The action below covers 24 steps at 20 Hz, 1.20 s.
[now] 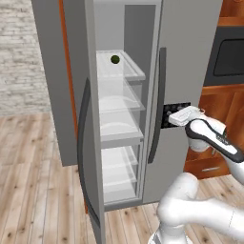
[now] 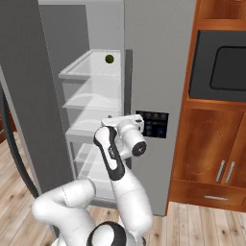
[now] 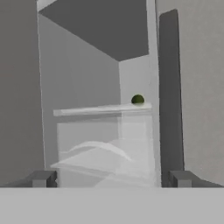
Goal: There's a fish in the fridge that needs to be moved to the freezer for freezing. Pick up the fish from the fridge, place it on any shelf in the freezer, and close the fridge and freezer doors when done.
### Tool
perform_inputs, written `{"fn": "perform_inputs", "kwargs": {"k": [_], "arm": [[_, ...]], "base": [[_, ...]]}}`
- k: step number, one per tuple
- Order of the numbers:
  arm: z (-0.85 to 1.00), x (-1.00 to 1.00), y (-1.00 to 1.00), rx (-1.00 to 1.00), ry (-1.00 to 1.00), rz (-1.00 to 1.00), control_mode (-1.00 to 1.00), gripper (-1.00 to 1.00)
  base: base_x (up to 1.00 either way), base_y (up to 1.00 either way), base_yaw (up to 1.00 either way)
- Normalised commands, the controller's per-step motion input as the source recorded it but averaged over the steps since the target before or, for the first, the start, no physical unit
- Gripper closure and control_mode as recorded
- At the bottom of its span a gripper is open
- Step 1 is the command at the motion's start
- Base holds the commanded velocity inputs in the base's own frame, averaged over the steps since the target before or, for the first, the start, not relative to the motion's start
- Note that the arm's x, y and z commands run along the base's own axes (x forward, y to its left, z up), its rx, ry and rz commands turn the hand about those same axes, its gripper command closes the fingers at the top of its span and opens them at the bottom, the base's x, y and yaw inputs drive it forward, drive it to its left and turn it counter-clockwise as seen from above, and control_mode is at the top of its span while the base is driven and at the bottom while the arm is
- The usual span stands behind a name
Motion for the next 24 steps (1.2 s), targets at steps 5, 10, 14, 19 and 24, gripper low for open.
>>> {"fn": "perform_inputs", "kwargs": {"k": [5, 10, 14, 19, 24], "arm": [[1.0, -0.59, -0.02, -0.06, 0.37, 0.0, -1.0, -1.0], [0.78, -0.95, 0.03, 0.01, 0.53, -0.01, -1.0, -1.0], [0.2, -0.95, 0.25, 0.01, 0.38, -0.03, -1.0, -1.0], [-0.09, -0.89, 0.63, 0.04, 0.1, -0.03, -1.0, -1.0], [-0.05, -0.73, 0.74, 0.06, 0.0, -0.04, -1.0, -1.0]], "base": [[0.0, 0.0, 0.0], [0.0, 0.0, 0.0], [0.0, 0.0, 0.0], [0.0, 0.0, 0.0], [0.0, 0.0, 0.0]]}}
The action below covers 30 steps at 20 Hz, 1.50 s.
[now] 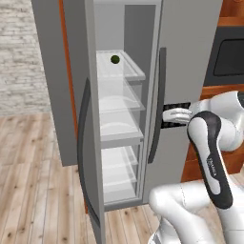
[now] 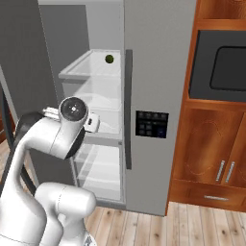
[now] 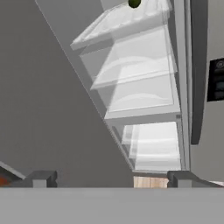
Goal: There's a fish in the fridge that needs to be moved to the freezer for freezing. Pick up the fish from the fridge, place it on any shelf in the freezer, and close the fridge and freezer doors when done.
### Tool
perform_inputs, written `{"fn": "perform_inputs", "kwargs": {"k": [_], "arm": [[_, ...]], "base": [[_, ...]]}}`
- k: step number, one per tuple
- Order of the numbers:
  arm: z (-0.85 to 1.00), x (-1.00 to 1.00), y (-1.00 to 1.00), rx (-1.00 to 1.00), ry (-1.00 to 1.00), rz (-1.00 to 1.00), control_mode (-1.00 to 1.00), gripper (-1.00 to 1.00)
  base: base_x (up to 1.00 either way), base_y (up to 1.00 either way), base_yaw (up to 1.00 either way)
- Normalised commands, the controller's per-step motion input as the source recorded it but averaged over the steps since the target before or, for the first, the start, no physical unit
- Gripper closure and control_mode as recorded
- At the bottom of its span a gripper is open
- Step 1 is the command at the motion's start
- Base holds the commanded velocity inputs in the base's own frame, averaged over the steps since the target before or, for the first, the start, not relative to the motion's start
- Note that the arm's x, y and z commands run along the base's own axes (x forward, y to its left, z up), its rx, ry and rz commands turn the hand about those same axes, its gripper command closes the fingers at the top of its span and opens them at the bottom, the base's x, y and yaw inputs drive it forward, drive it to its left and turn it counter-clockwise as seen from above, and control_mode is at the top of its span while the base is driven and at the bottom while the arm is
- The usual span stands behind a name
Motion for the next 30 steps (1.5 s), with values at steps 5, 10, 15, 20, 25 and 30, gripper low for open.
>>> {"fn": "perform_inputs", "kwargs": {"k": [5, 10, 15, 20, 25, 30], "arm": [[0.0, -0.57, 0.82, 0.01, 0.0, -0.01, -1.0, -1.0], [0.0, -0.61, 0.9, -0.04, -0.08, 0.0, -1.0, -1.0], [0.0, -0.35, 1.0, -0.09, -0.05, -0.01, -1.0, -1.0], [-0.32, -0.17, 0.98, -0.06, -0.02, -0.02, -1.0, -1.0], [-0.44, 0.01, 0.99, -0.04, -0.04, -0.05, -1.0, -1.0], [-0.47, 0.15, 0.87, -0.03, -0.04, -0.04, -1.0, -1.0]], "base": [[0.0, 0.0, 0.0], [0.0, 0.0, 0.0], [0.0, 0.0, 0.0], [0.0, 0.0, 0.0], [0.0, 0.0, 0.0], [0.0, 0.0, 0.0]]}}
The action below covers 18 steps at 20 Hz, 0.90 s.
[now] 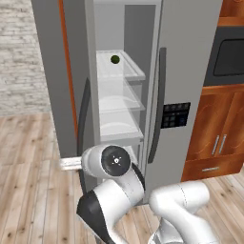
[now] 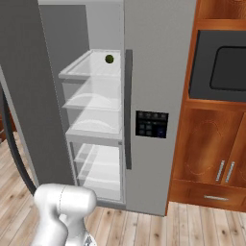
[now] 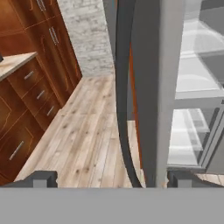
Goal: There's a fish in the fridge that needs to be moved to the freezer for freezing. Pick up the fish from the fridge, place it on any shelf in the freezer, and close the fridge and freezer doors when done.
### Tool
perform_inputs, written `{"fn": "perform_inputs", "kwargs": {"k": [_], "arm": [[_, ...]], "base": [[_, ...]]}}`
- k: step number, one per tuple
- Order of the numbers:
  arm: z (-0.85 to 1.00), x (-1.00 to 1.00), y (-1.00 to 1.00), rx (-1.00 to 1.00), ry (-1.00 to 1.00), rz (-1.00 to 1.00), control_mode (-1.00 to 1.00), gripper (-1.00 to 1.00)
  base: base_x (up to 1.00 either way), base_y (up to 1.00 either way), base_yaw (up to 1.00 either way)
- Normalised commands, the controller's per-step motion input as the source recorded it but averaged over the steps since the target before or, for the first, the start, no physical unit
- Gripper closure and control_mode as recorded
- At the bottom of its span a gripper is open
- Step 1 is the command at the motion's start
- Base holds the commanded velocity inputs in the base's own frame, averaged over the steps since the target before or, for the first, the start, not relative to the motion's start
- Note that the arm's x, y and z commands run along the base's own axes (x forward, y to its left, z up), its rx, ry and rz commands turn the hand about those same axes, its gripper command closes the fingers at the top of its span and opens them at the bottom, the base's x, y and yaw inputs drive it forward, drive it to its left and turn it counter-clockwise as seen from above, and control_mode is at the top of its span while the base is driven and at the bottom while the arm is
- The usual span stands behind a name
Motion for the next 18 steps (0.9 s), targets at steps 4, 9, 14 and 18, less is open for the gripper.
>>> {"fn": "perform_inputs", "kwargs": {"k": [4, 9, 14, 18], "arm": [[-0.31, 0.11, 1.0, -0.04, -0.08, -0.02, -1.0, -1.0], [-0.47, 0.21, 0.84, -0.02, -0.11, -0.01, -1.0, -1.0], [-0.28, 0.2, 0.5, 0.0, -0.07, 0.0, -1.0, -1.0], [-0.35, 0.16, 0.03, 0.0, -0.05, 0.0, -1.0, -1.0]], "base": [[0.0, 0.0, 0.0], [0.0, 0.0, 0.0], [0.0, 0.0, 0.0], [0.0, 0.0, 0.0]]}}
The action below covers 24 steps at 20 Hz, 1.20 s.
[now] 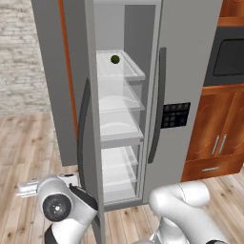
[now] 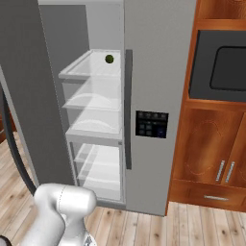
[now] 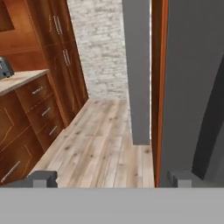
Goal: There's a fish in the fridge that needs to be moved to the freezer for freezing. Pick up the fish from the fridge, place it on any shelf in the freezer, and close the fridge and freezer doors when done.
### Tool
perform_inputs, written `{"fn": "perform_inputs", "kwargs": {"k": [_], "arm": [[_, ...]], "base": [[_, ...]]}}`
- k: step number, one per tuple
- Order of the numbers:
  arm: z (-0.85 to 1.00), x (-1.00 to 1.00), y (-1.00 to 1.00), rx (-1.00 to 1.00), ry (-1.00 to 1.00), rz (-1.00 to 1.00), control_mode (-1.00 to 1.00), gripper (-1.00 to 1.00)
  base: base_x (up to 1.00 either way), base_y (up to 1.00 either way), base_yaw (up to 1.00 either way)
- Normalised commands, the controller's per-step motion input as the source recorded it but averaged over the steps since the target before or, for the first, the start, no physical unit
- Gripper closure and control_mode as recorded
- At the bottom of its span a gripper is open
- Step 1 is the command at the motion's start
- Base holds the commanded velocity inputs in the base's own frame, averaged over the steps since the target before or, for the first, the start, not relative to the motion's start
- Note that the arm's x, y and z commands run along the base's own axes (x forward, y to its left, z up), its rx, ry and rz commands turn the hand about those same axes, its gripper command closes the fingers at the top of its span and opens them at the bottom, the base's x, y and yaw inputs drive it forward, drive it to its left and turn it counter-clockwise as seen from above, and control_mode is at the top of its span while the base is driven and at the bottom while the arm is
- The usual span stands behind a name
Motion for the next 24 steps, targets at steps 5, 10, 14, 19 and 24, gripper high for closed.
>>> {"fn": "perform_inputs", "kwargs": {"k": [5, 10, 14, 19, 24], "arm": [[-0.27, 0.28, 0.0, 0.0, -0.08, -0.02, -1.0, -1.0], [-0.14, 0.3, 0.03, 0.0, -0.21, -0.07, -1.0, -1.0], [-0.14, 0.33, 0.09, 0.0, -0.19, -0.13, -1.0, -1.0], [-0.03, 0.27, 0.19, 0.0, -0.12, -0.24, -1.0, -1.0], [0.0, 0.29, 0.23, 0.0, 0.0, -0.21, -1.0, -1.0]], "base": [[0.0, 0.0, 0.0], [0.0, 0.0, 0.0], [0.0, 0.0, 0.0], [0.0, 0.0, 0.0], [0.0, 0.0, 0.0]]}}
